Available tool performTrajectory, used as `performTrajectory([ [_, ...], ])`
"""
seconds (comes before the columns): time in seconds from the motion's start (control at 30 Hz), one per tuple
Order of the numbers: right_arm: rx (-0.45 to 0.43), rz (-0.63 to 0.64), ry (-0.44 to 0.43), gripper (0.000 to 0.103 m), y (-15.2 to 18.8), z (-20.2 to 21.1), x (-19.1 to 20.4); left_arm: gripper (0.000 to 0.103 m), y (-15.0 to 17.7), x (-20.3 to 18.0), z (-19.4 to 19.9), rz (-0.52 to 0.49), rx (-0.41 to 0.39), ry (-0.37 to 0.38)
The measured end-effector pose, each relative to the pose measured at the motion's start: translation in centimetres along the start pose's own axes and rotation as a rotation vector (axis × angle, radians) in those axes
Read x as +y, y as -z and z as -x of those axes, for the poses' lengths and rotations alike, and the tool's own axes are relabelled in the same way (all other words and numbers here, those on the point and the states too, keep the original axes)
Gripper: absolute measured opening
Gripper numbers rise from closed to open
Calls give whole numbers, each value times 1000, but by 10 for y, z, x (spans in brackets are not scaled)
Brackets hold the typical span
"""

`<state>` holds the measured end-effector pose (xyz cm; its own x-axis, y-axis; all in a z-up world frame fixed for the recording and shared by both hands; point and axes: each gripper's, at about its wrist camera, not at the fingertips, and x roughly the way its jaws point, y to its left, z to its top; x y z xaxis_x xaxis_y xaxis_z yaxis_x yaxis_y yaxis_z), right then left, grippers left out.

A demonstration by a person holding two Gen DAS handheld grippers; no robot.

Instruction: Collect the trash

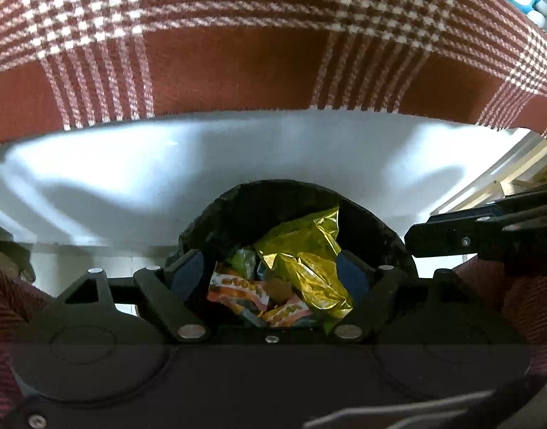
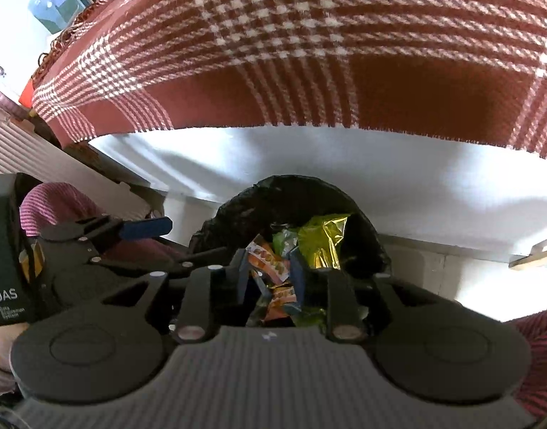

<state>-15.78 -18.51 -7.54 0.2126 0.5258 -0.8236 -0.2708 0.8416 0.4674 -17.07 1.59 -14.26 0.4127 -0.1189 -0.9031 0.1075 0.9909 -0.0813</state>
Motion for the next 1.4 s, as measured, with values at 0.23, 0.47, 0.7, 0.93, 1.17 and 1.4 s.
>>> performTrajectory([
  [0.23,6,7,9,56,3,-3,1,82,4,6,-5,25,19,-7],
  [0.47,12,19,17,62,6,-6,3,83,6,5,-8,33,30,-14],
  [0.7,18,13,19,66,8,-9,2,84,6,5,-10,33,39,-21],
  [0.93,22,7,22,69,8,-10,1,85,8,3,-12,24,43,-24],
  [1.17,29,3,20,72,10,-13,2,85,9,3,-14,25,51,-23],
  [1.4,34,-1,18,73,10,-14,0,85,10,4,-16,30,58,-21],
])
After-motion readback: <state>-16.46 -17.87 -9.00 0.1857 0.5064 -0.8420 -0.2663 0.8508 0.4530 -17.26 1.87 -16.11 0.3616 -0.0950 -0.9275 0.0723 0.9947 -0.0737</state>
